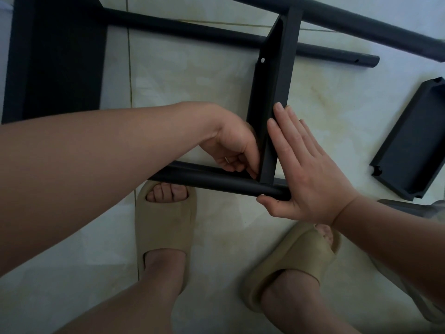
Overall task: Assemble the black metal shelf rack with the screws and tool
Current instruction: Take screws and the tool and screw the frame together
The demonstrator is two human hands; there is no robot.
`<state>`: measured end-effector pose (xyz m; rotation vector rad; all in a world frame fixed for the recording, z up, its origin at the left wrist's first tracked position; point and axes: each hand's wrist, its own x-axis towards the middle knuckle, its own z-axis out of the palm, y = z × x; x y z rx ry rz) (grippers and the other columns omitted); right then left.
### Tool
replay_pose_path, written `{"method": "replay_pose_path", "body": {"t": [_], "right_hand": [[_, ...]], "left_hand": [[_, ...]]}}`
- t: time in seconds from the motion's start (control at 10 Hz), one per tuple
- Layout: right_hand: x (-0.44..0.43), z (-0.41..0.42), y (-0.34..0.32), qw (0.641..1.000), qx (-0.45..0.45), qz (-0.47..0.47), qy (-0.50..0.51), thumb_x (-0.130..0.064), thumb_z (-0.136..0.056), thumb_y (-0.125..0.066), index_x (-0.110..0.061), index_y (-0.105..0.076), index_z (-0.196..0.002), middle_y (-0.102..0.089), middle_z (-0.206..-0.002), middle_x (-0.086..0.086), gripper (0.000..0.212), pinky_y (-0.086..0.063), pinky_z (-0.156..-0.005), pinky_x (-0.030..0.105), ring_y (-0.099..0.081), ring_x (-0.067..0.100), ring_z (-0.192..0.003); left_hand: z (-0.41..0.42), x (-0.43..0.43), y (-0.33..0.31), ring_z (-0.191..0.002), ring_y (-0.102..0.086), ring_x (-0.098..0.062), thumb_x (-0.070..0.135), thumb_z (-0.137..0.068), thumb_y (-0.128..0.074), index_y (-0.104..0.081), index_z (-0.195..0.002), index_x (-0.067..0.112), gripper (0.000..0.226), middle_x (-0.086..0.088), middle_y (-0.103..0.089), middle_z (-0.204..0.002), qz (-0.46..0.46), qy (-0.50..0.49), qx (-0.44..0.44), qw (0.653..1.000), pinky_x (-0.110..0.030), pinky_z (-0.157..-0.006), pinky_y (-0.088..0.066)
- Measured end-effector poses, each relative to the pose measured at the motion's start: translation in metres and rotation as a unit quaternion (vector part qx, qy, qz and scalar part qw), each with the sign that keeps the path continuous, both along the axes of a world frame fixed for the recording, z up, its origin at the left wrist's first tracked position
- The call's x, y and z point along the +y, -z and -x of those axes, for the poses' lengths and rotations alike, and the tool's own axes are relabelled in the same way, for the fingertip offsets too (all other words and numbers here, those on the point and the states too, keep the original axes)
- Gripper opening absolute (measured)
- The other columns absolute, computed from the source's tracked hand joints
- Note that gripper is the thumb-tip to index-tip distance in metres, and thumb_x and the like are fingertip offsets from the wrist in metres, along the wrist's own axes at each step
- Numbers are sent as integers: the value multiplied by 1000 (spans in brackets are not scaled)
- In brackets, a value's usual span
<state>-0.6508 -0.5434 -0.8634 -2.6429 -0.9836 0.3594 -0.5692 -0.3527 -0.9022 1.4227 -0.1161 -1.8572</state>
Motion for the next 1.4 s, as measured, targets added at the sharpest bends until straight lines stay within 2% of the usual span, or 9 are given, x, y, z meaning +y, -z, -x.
{"method": "replay_pose_path", "body": {"t": [0.1,0.3,0.5,0.7,0.9,1.2,1.4], "right_hand": [[0,0,0,1000,0,1,0,-61,-85,-57,9,-20,-156,-10,-165,29,107,-23,-122,60,-8,42,-155],[0,0,-1,1000,-1,0,0,-60,-85,-58,9,-20,-156,-10,-165,29,106,-23,-121,61,-8,43,-155],[1,0,0,1000,-2,0,0,-60,-84,-59,10,-20,-155,-11,-165,29,106,-23,-122,60,-9,42,-155],[0,0,0,1000,-1,-1,1,-60,-84,-59,10,-20,-156,-10,-165,29,107,-23,-122,60,-8,42,-155],[0,1,0,1000,-3,-2,1,-60,-85,-59,9,-20,-156,-11,-165,28,107,-23,-122,60,-8,42,-155],[0,0,1,1000,0,-3,1,-60,-84,-60,9,-19,-156,-10,-165,28,107,-23,-122,60,-8,41,-156],[-1,0,1,1000,-1,-3,0,-61,-85,-58,8,-18,-156,-9,-166,28,107,-22,-122,60,-7,41,-156]], "left_hand": [[0,0,0,-67,-52,-9,4,-89,-66,-68,-89,15,11,4,-64,-74,1,-6,3,1000,-22,-69,-45],[1,4,2,-70,-52,-11,17,-91,-64,-72,-93,17,8,4,-72,-84,1,-3,-1,1000,-26,-74,-45],[3,0,2,-65,-51,-9,8,-91,-65,-69,-85,15,10,4,-69,-74,4,-5,-2,1000,-20,-66,-45],[0,1,1,-67,-51,-9,4,-89,-66,-68,-87,14,11,5,-67,-70,11,-4,6,1000,-21,-67,-44],[-1,6,2,-73,-55,-11,17,-91,-64,-72,-93,19,8,5,-71,-87,9,5,24,1000,-26,-78,-47],[4,2,3,-66,-52,-9,7,-92,-64,-69,-88,14,10,3,-69,-76,8,-15,8,1000,-20,-67,-46],[0,4,1,-74,-53,-10,11,-89,-67,-70,-93,17,8,5,-68,-80,9,-6,1,1000,-24,-74,-46]]}}
